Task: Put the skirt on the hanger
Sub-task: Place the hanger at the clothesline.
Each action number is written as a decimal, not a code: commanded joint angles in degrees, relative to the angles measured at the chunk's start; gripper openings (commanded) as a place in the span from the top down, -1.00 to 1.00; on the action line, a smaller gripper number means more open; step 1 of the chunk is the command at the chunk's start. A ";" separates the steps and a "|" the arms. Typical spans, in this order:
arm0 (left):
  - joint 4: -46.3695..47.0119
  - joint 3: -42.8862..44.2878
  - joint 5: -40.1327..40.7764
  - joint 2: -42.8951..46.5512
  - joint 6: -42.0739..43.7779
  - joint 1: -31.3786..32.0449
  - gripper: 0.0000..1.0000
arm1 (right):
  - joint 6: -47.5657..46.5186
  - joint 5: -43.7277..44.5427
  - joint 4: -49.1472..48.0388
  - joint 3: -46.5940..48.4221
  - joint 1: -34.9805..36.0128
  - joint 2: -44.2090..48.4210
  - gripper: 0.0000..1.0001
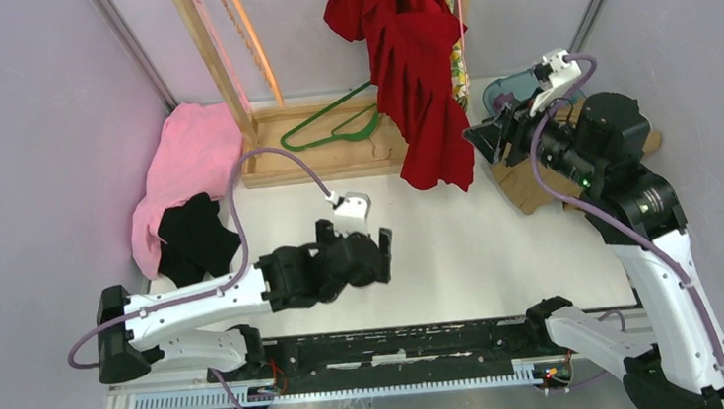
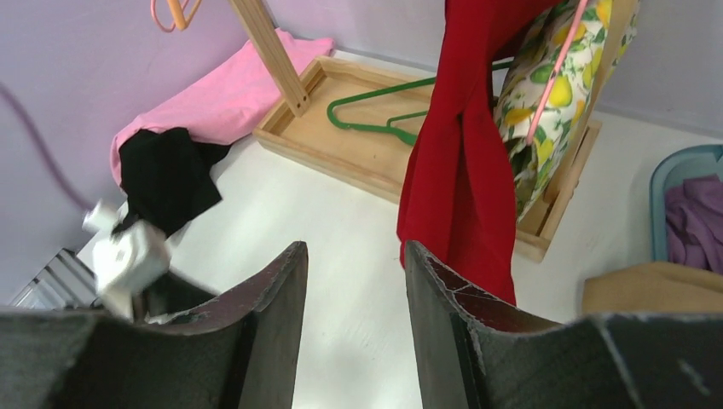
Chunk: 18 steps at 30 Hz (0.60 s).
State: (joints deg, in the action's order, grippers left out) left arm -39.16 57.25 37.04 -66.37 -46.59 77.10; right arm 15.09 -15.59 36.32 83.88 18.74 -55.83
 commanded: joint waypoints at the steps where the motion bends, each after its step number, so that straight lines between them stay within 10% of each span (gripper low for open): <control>1: 7.12 1.04 -5.02 1.80 9.77 -11.83 -0.98 | 2.04 0.32 1.90 -2.83 0.23 3.08 0.00; 10: 10.93 9.28 -4.39 -9.54 17.58 -27.86 -0.97 | 4.28 -2.35 -0.35 -10.80 0.19 7.36 0.03; 18: 25.97 14.43 -2.13 -26.02 31.65 -38.25 -0.33 | 5.23 -4.34 -2.38 -16.96 0.24 9.82 0.04</control>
State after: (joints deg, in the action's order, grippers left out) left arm -24.29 68.79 33.54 -87.07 -25.71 44.07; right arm 18.85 -18.09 38.13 68.86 18.74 -48.34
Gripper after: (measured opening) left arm 0.694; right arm 0.480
